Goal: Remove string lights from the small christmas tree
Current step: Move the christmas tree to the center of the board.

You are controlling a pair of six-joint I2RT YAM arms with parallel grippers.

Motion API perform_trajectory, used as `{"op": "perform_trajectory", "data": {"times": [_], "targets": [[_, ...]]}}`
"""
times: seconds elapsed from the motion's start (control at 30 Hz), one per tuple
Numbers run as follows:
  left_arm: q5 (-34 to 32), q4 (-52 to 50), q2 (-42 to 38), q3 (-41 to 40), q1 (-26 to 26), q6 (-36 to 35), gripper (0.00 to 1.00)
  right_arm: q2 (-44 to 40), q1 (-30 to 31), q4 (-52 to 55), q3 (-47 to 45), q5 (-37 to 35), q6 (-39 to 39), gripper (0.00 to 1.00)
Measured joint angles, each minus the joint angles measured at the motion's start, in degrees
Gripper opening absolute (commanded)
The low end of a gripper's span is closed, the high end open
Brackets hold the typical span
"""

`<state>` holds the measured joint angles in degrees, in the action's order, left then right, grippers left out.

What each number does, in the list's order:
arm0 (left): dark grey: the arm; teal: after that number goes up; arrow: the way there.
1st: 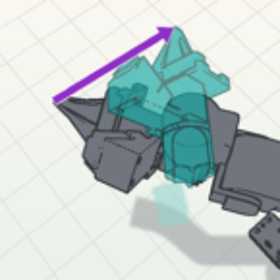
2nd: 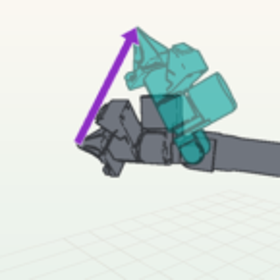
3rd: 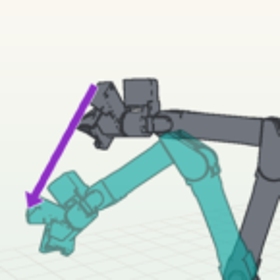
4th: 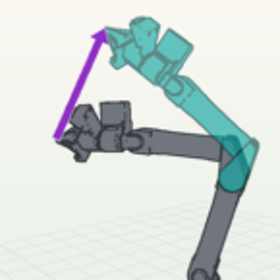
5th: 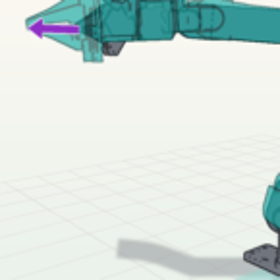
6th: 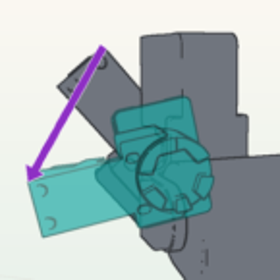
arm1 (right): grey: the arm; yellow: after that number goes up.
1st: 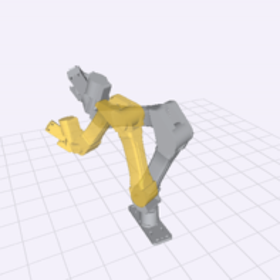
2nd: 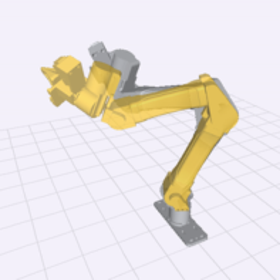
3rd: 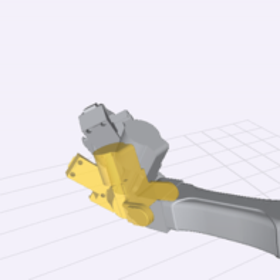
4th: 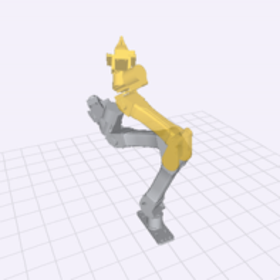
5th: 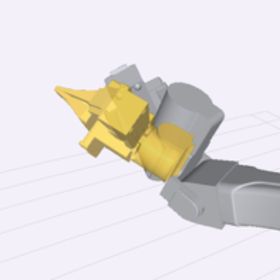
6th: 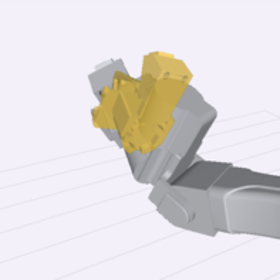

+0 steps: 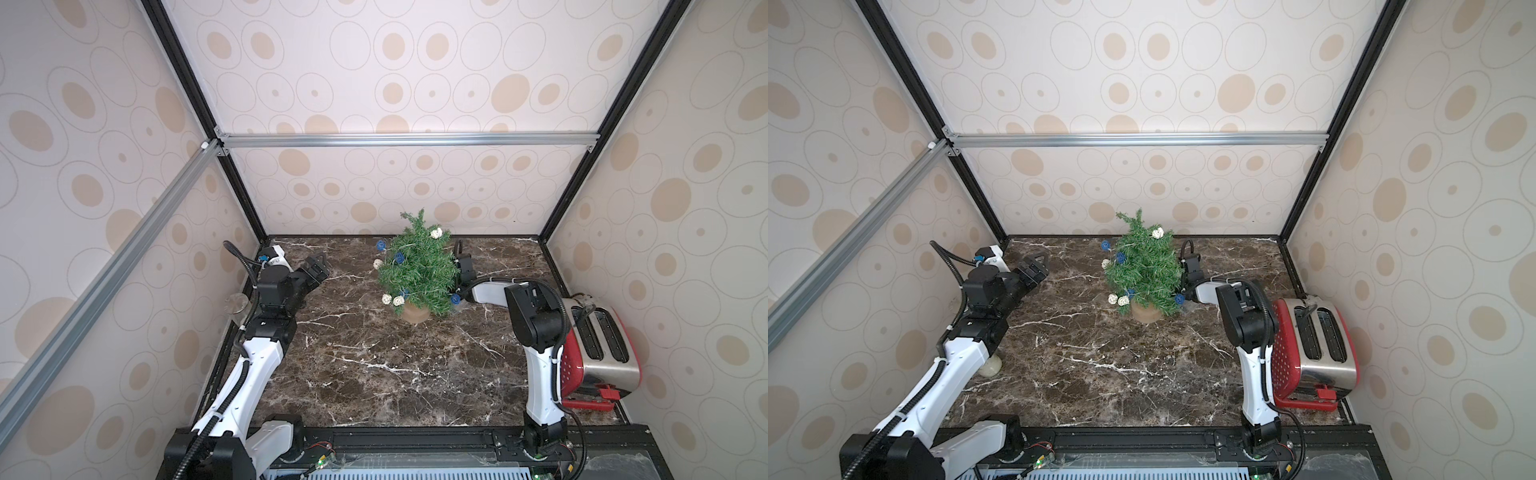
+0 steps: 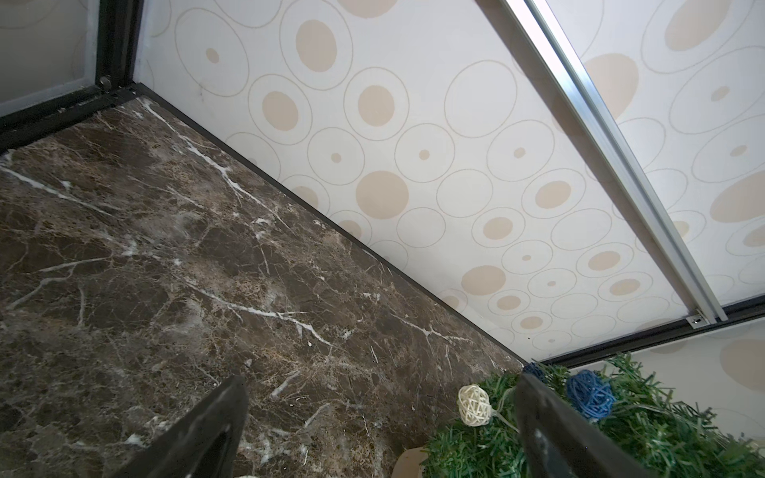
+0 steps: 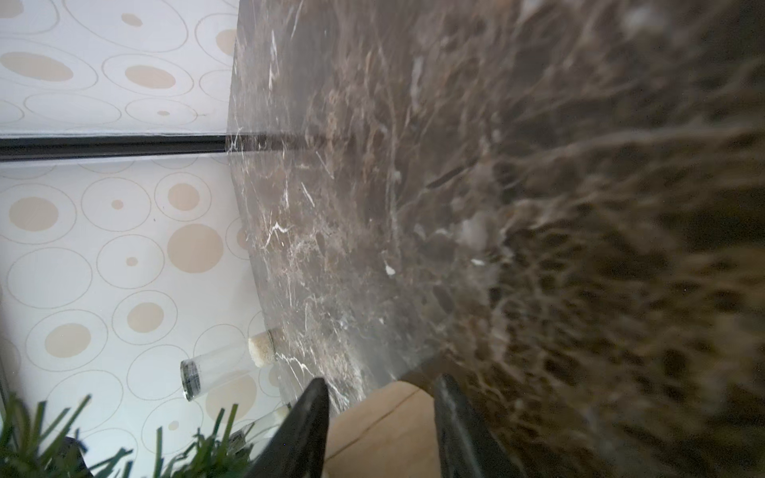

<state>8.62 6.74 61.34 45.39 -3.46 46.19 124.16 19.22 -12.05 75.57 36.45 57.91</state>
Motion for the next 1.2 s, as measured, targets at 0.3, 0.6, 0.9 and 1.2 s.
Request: {"op": "perform_trajectory", "data": {"times": [0.3,0.6,0.9,1.2], "targets": [[2.27,-2.32,-0.24,0.0,-1.11,0.02,0.99,-2.54,0.63,-2.01,-3.34,-3.19,1.18,0.56],[2.6,-3.37,-0.39,0.02,-1.11,-0.48,0.99,-10.73,-3.91,1.16,-4.24,-7.74,-1.25,0.63],[2.58,-5.2,-0.44,3.1,-1.11,-2.38,0.99,-15.15,-7.06,6.32,-4.24,-12.92,-4.09,0.65],[2.64,-5.9,-0.61,3.19,-1.11,-3.82,0.99,-20.83,-8.09,11.08,-5.64,-21.09,-6.62,0.69]]}}
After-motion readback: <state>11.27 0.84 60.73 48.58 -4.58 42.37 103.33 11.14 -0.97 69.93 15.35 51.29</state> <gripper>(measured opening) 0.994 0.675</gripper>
